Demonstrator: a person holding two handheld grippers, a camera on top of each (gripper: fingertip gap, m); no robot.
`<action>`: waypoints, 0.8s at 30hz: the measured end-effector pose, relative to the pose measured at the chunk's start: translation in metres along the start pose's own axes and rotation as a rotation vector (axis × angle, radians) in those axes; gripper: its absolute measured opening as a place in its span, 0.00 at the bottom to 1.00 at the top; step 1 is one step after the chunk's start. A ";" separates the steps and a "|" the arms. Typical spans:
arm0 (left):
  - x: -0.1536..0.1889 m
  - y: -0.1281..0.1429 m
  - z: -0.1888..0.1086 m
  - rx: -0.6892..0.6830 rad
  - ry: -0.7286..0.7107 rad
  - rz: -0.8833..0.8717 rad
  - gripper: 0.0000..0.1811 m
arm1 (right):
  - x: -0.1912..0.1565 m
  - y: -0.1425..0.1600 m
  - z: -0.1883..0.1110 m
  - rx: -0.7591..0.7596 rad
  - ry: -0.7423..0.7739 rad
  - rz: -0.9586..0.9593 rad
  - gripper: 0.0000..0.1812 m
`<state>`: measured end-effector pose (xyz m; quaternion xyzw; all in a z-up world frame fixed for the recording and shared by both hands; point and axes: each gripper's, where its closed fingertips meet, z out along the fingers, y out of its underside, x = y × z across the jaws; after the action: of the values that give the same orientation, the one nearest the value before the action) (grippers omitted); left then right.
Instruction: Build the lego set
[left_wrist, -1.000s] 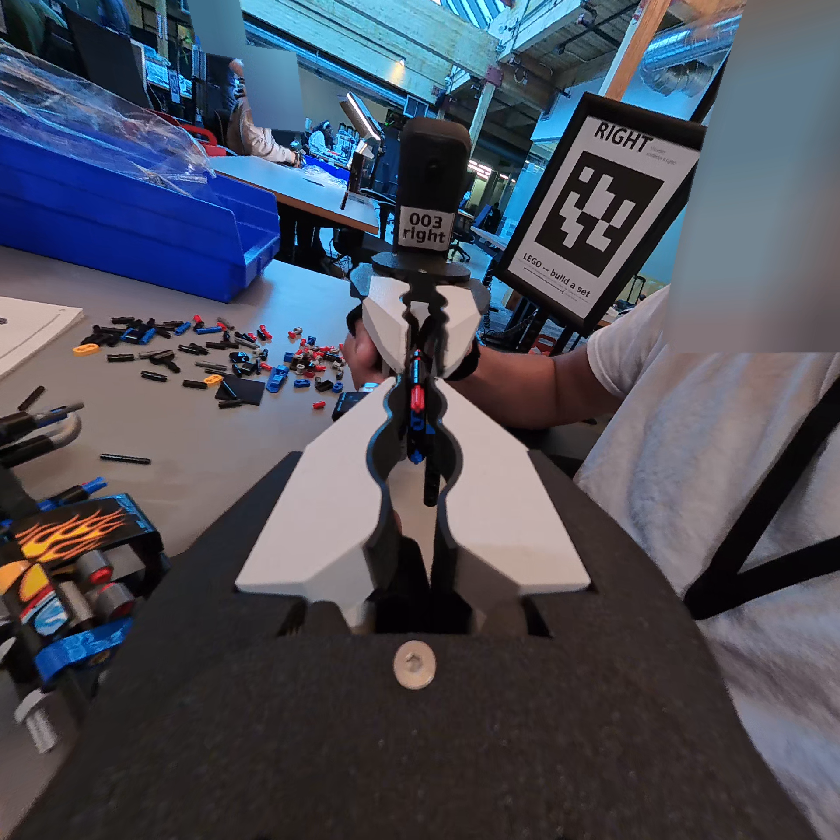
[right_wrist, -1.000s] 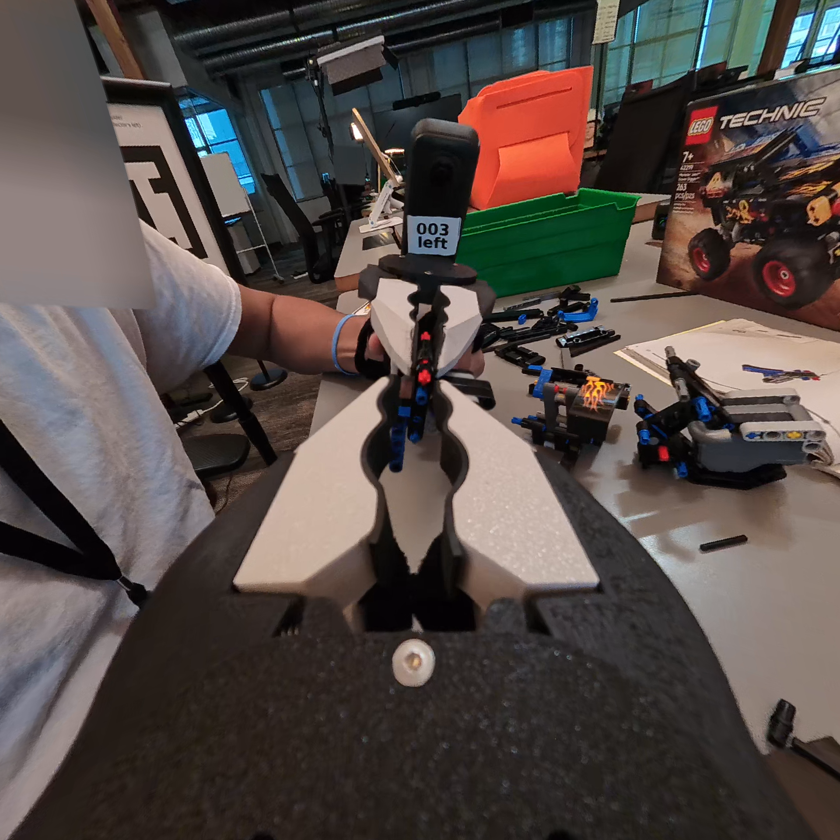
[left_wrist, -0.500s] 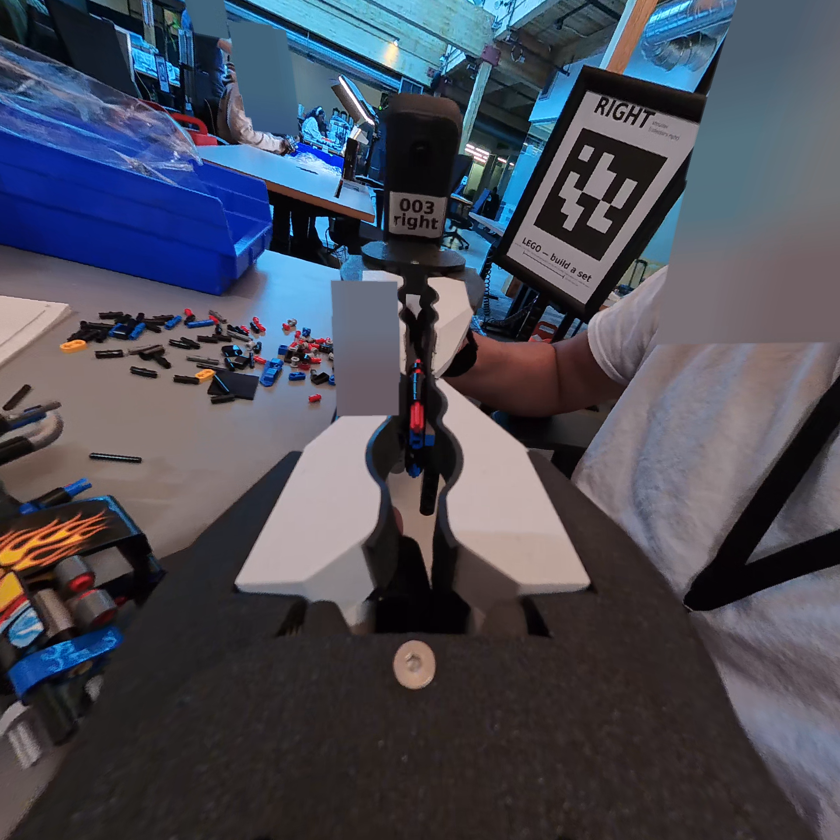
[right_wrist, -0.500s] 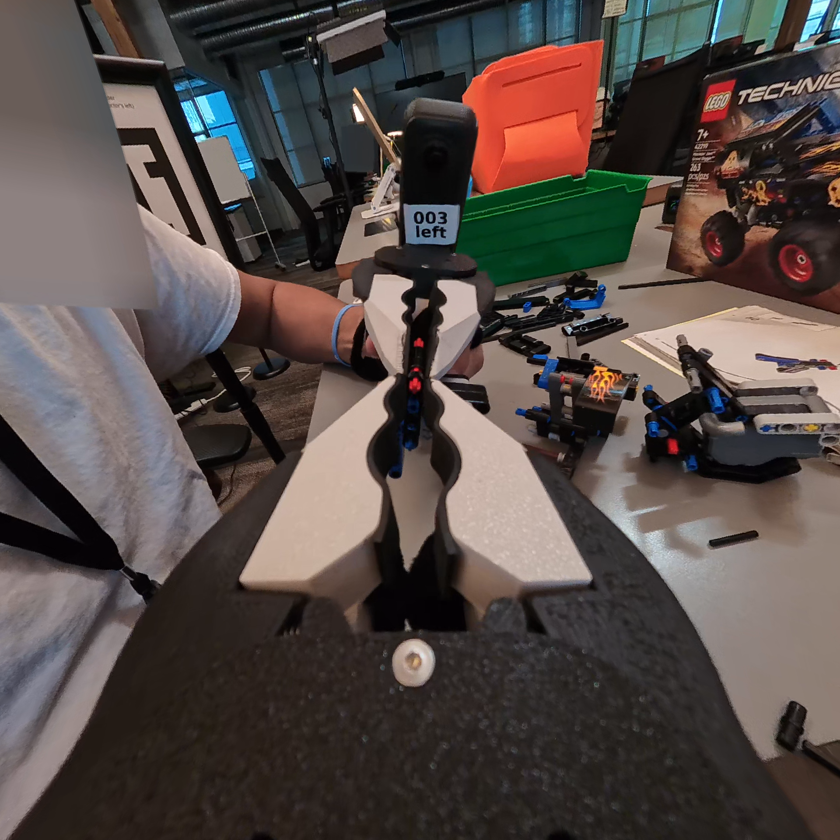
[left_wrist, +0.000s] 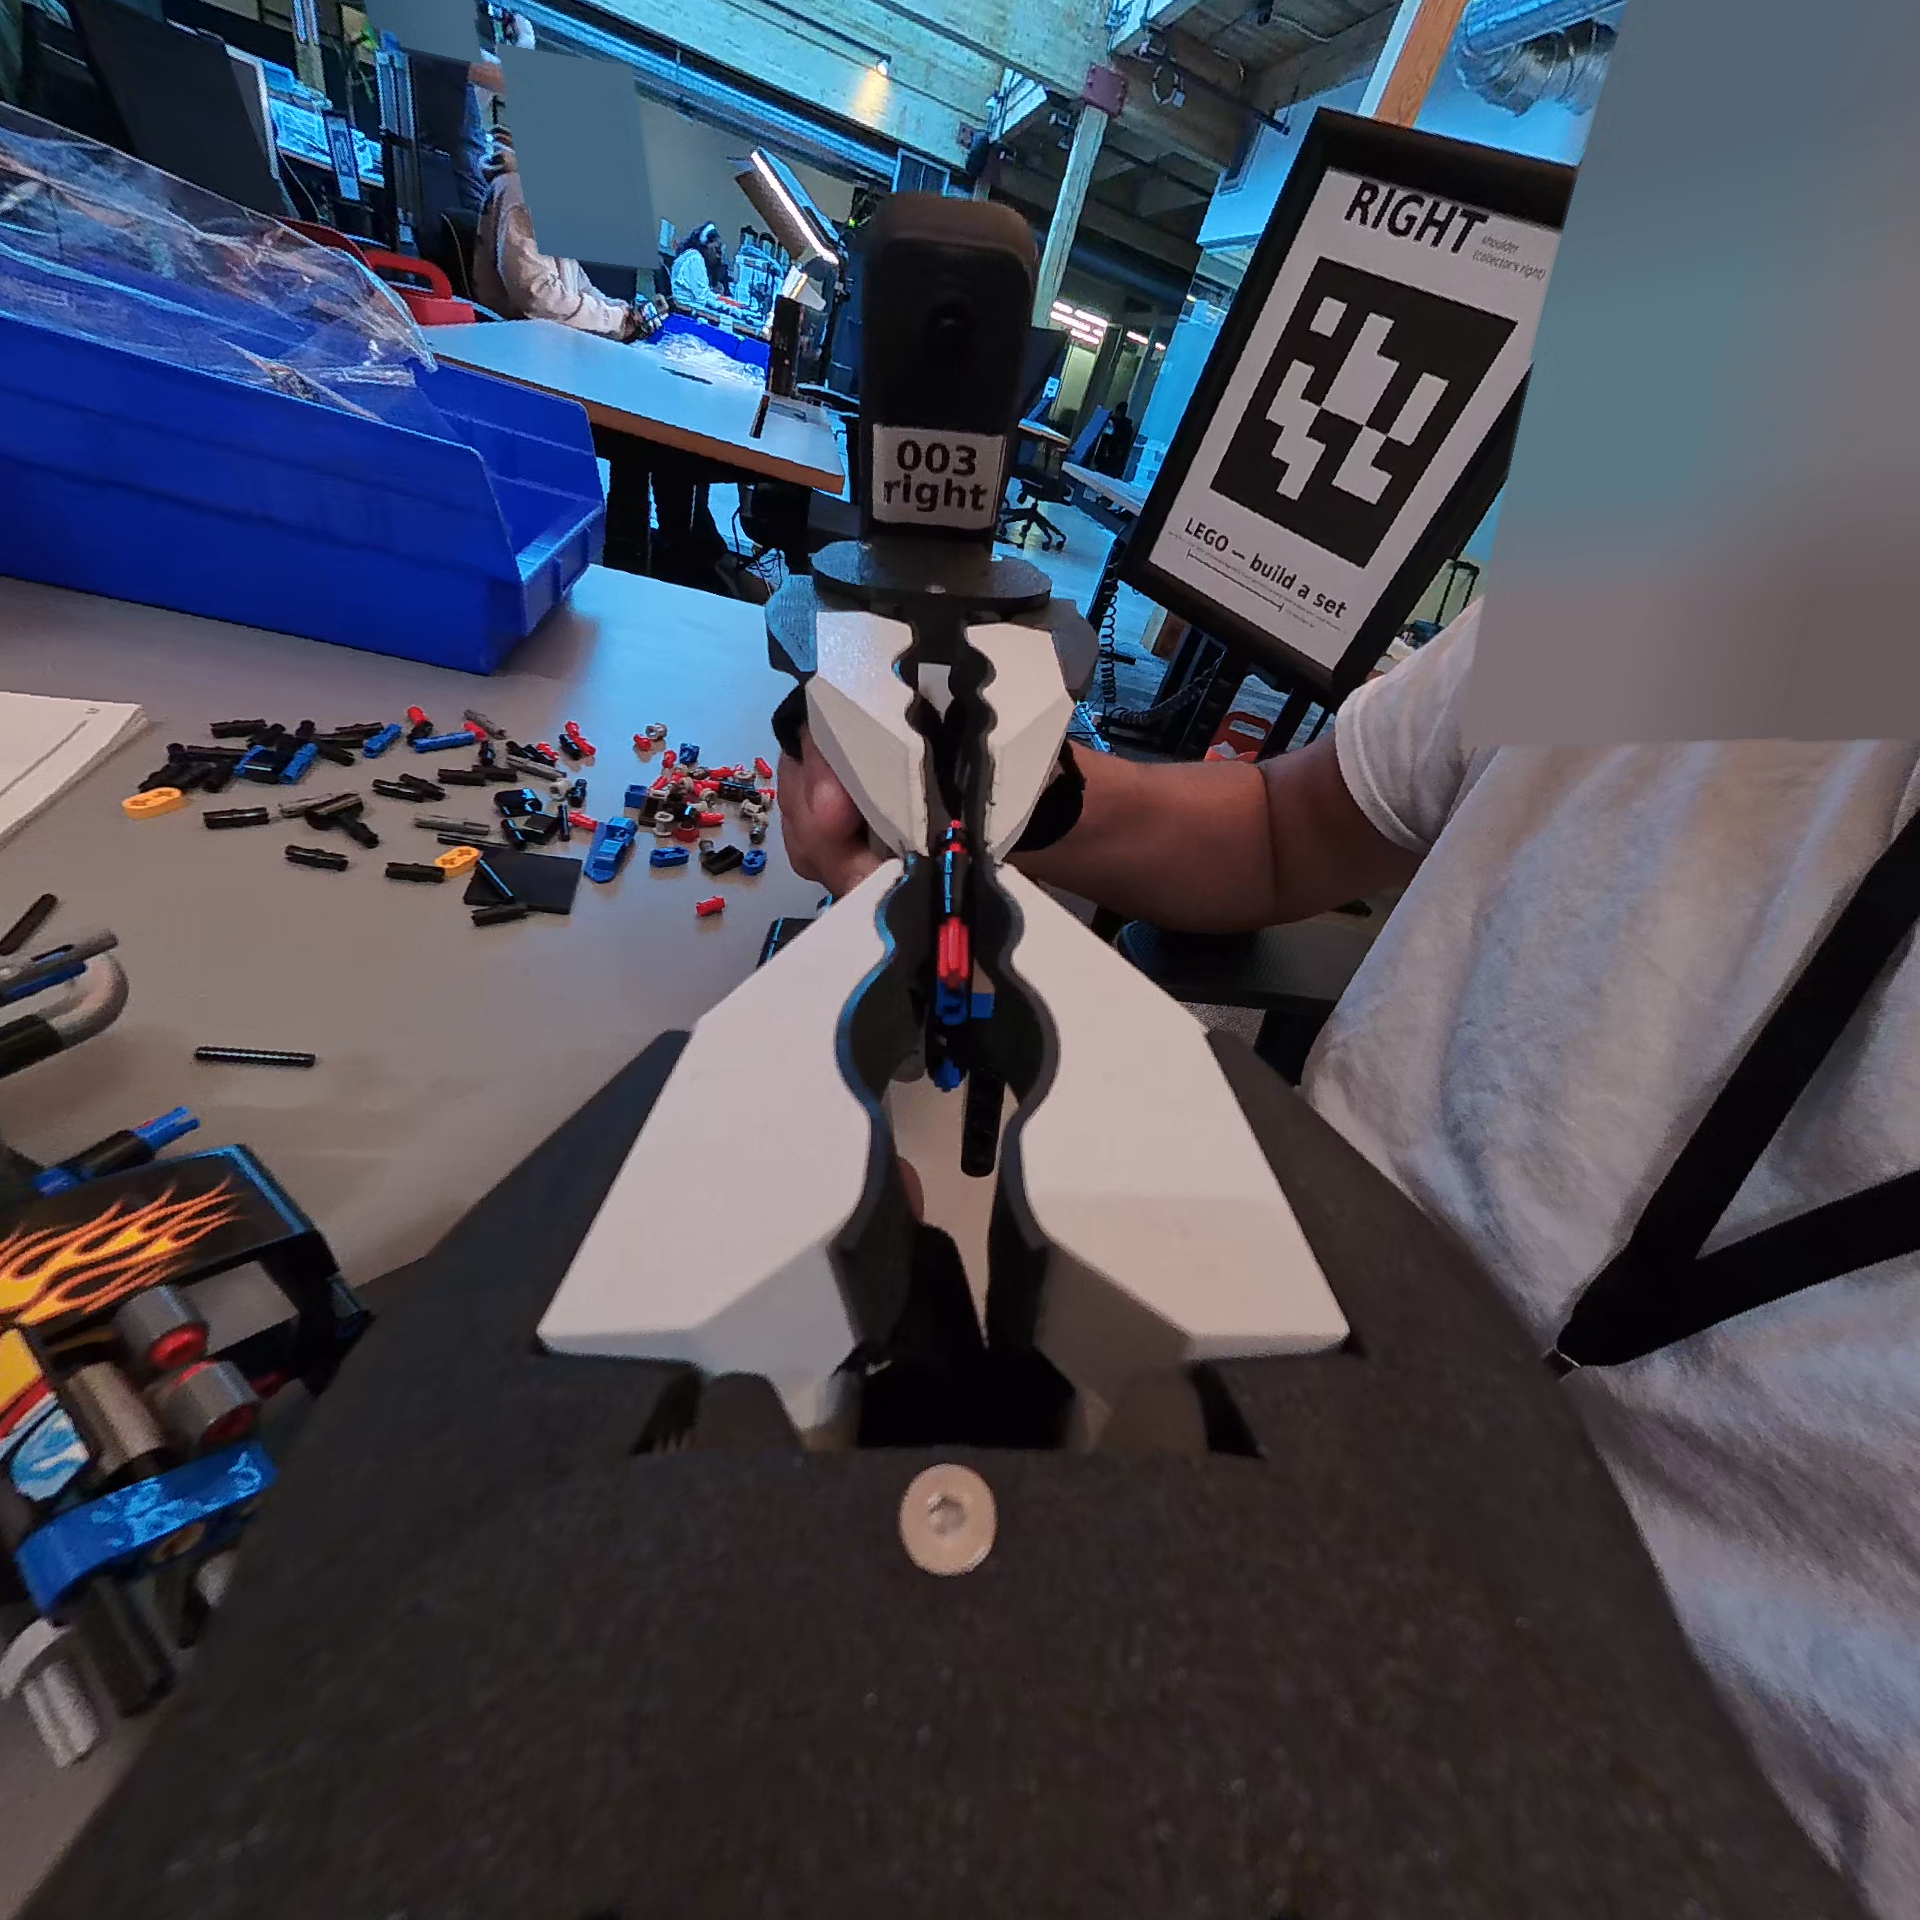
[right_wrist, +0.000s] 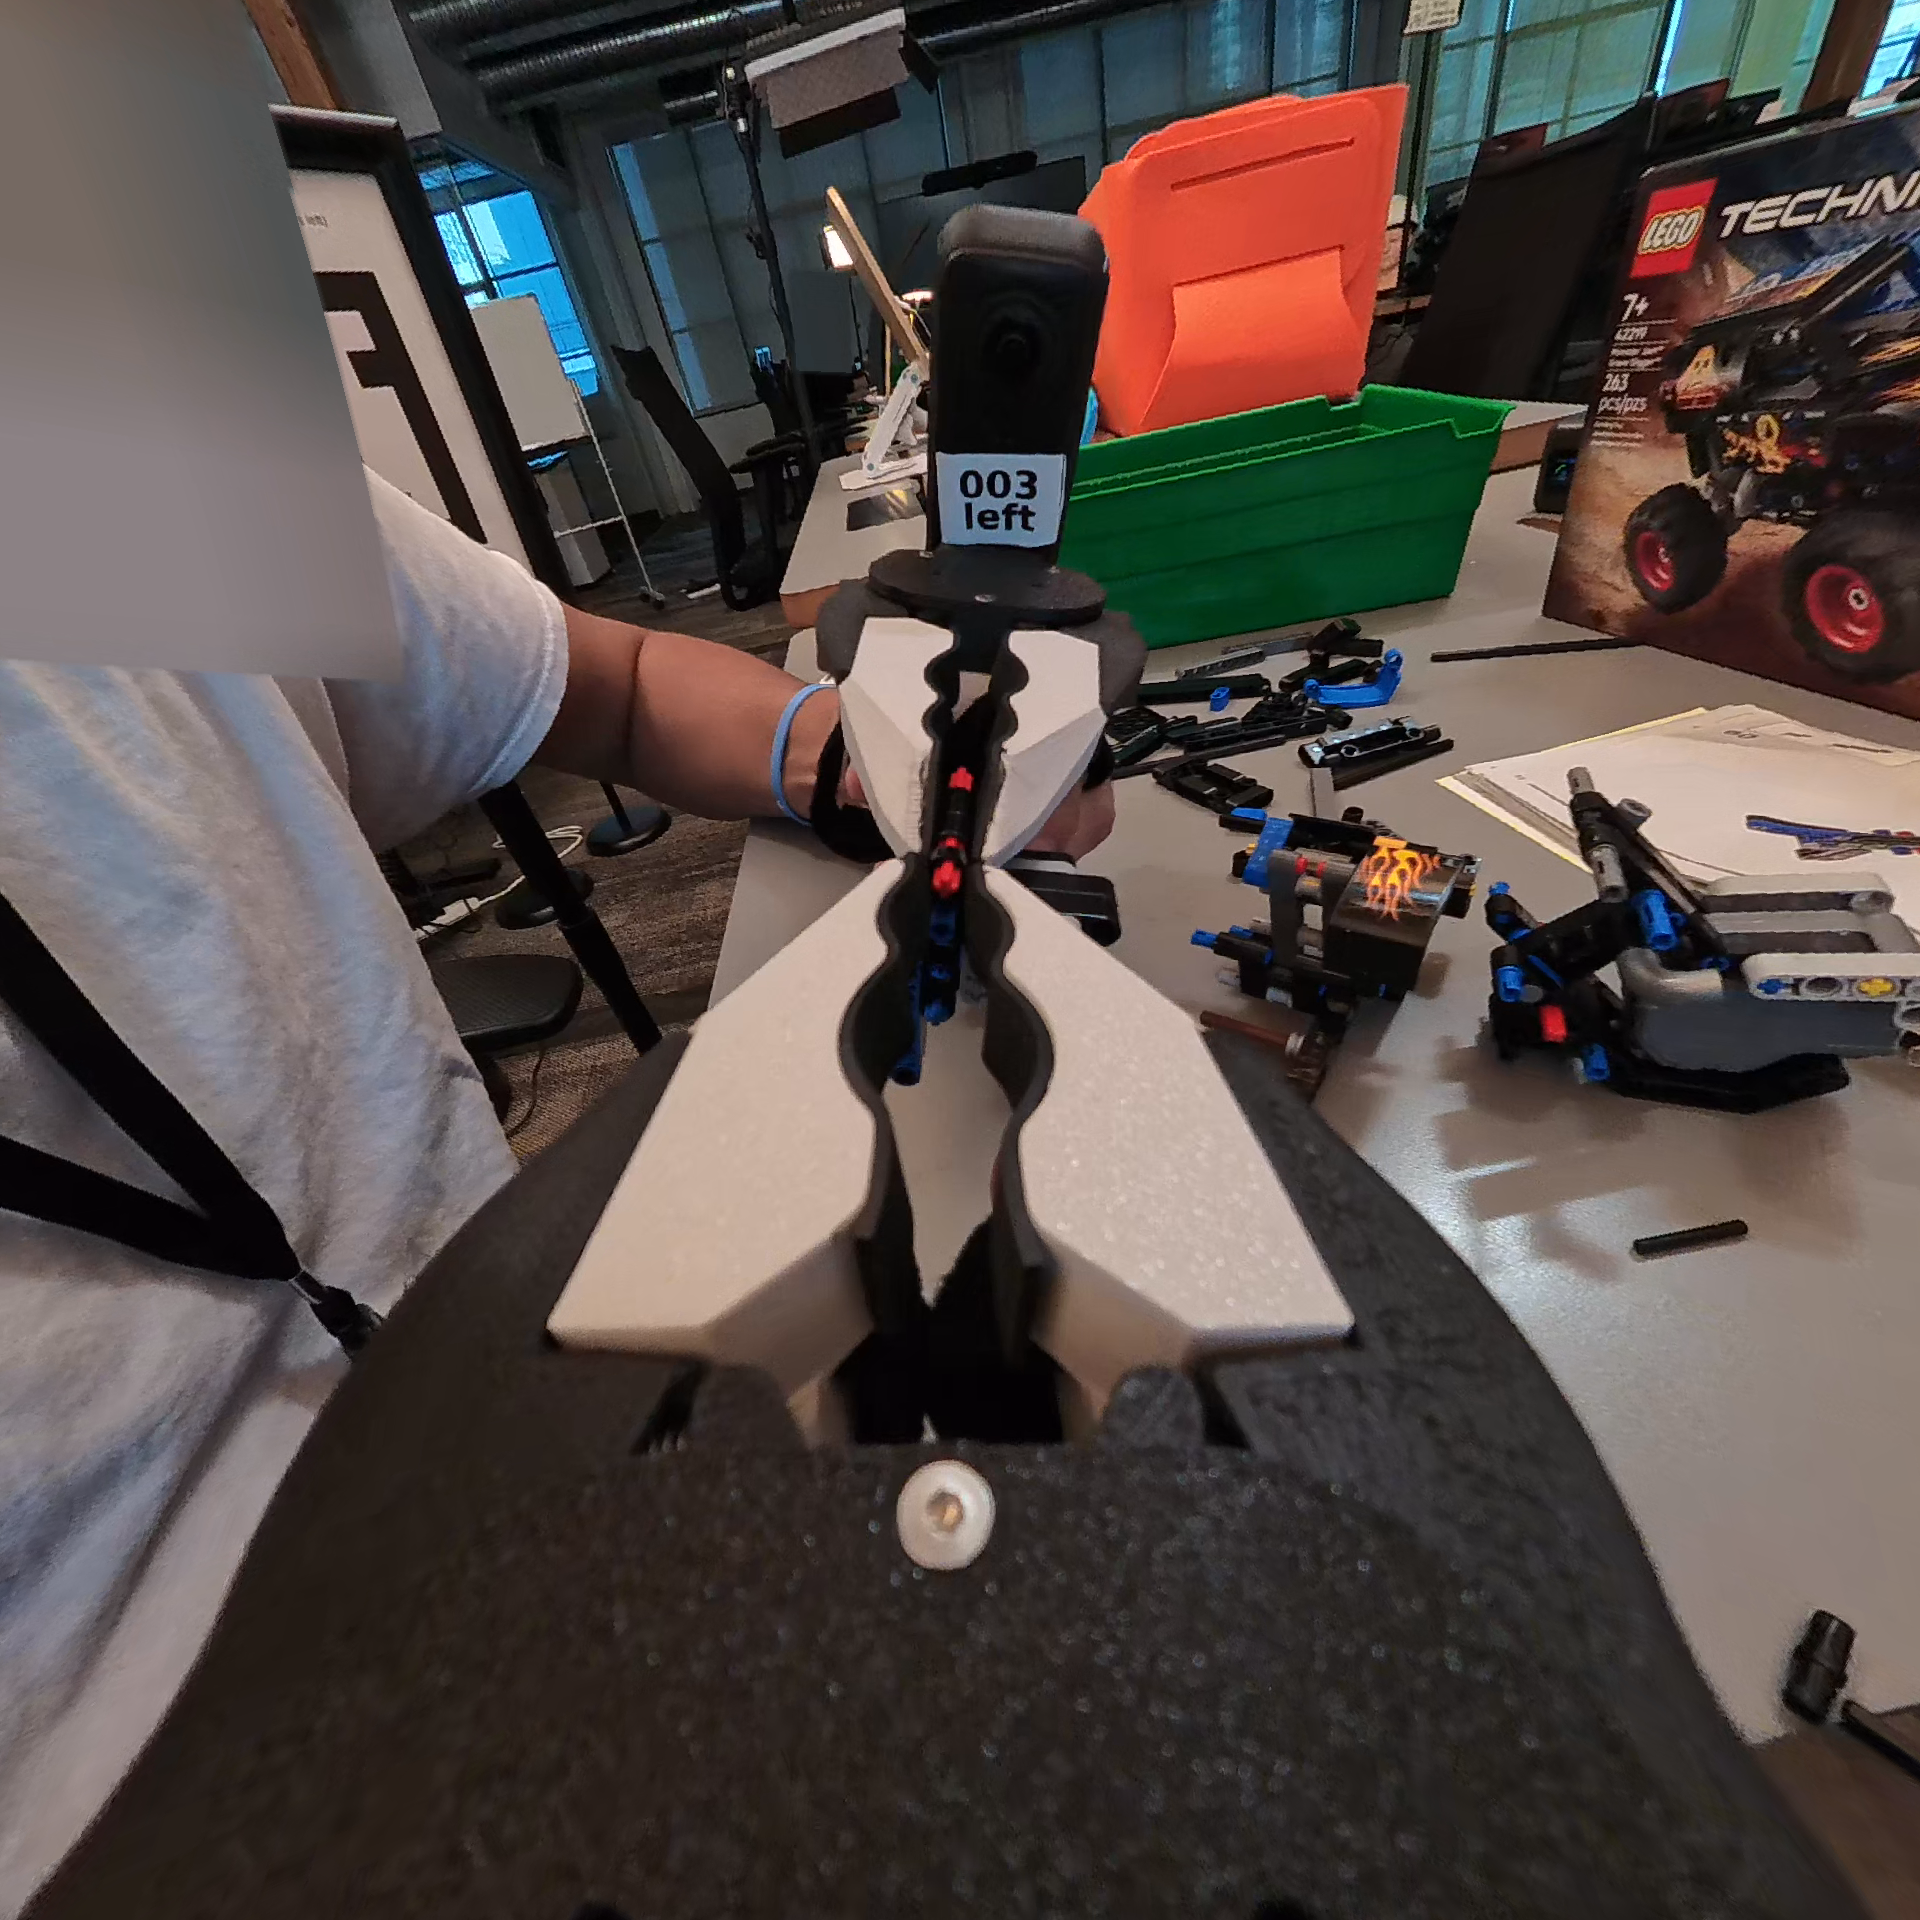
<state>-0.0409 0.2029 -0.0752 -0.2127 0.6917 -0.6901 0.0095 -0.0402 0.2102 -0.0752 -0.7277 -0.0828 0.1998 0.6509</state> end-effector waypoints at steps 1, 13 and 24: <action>0.000 0.001 0.000 -0.004 -0.002 0.004 0.03 | 0.000 0.000 0.000 -0.002 0.000 -0.001 0.03; 0.001 0.002 0.000 -0.010 -0.015 0.048 0.03 | -0.001 0.003 0.003 -0.010 0.015 -0.023 0.03; 0.003 0.002 -0.001 0.001 0.015 0.034 0.03 | -0.003 0.004 0.002 -0.019 0.014 -0.055 0.03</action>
<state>-0.0443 0.2032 -0.0766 -0.1956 0.6948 -0.6919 0.0159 -0.0440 0.2107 -0.0783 -0.7327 -0.1002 0.1759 0.6497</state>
